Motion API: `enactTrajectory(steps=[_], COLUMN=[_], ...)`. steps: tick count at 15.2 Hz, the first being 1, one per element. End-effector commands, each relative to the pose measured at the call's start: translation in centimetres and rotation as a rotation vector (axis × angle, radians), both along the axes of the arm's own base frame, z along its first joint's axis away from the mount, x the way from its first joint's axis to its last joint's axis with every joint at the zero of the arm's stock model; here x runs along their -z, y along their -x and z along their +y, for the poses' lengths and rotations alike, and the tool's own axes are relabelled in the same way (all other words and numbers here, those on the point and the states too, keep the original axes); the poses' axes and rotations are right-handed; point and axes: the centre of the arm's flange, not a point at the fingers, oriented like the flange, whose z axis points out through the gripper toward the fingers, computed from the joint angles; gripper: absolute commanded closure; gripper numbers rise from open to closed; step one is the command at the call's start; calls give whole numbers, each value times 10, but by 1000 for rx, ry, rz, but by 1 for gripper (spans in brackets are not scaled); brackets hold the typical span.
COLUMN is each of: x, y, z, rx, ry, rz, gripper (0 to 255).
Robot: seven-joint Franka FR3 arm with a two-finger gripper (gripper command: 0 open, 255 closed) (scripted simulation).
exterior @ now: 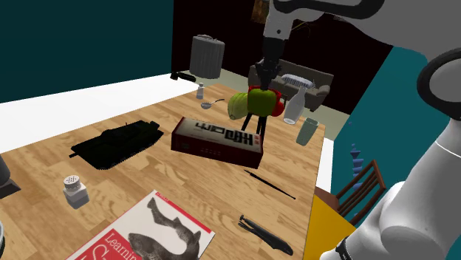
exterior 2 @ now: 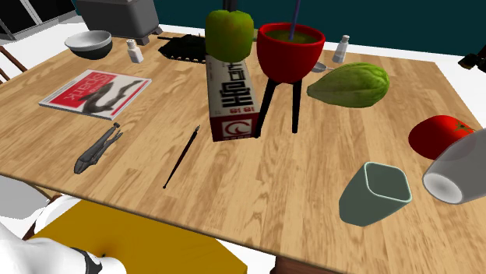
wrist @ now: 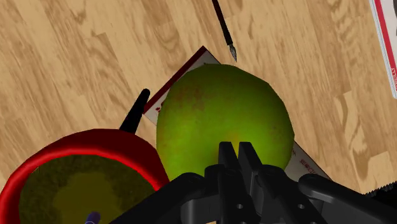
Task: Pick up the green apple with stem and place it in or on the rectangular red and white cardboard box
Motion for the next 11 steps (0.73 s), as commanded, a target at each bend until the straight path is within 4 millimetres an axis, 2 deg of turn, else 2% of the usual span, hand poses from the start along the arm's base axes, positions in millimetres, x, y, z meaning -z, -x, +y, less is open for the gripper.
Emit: enactTrajectory(steps=[1, 8, 11], x=[-5, -22, -6], y=[-16, -77, -77], z=[21, 89, 89], rx=[1, 1, 1], ry=[0, 0, 0], rz=[0, 0, 0], gripper=[255, 255, 255])
